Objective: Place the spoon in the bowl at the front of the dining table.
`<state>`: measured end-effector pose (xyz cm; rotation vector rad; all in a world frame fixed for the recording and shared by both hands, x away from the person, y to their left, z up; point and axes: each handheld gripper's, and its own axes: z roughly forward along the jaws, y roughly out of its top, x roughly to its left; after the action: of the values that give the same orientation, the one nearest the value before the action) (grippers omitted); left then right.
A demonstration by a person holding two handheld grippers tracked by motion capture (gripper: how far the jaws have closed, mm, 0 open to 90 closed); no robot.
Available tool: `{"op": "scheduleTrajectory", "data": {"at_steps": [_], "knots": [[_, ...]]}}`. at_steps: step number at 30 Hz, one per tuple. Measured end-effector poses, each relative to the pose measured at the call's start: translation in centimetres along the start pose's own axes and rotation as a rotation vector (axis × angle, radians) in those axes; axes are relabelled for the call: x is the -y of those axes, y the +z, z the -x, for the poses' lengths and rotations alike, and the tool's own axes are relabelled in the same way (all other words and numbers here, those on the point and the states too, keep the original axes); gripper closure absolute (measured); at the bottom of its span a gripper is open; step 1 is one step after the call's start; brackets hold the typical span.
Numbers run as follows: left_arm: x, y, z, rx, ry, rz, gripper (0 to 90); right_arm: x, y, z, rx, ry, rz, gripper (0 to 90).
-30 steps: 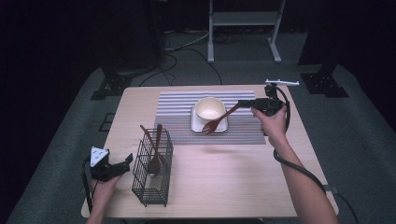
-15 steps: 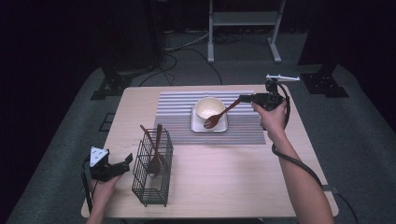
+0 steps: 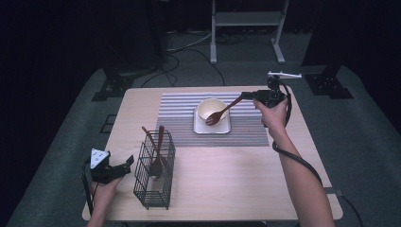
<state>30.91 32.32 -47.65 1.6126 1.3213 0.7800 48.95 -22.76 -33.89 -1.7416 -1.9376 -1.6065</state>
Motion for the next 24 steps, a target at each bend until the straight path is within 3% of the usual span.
{"op": "scheduleTrajectory", "data": {"at_steps": [11, 24], "knots": [[0.0, -0.1, 0.0, 0.000, -0.002, 0.003, 0.0, -1.3, 1.1, 0.0, 0.040, 0.007, 0.014, 83.7], [0.0, -0.1, -0.1, 0.002, -0.004, 0.005, 0.0, -1.3, 2.2, 0.9, 0.066, 0.044, 0.031, 83.6]]}}
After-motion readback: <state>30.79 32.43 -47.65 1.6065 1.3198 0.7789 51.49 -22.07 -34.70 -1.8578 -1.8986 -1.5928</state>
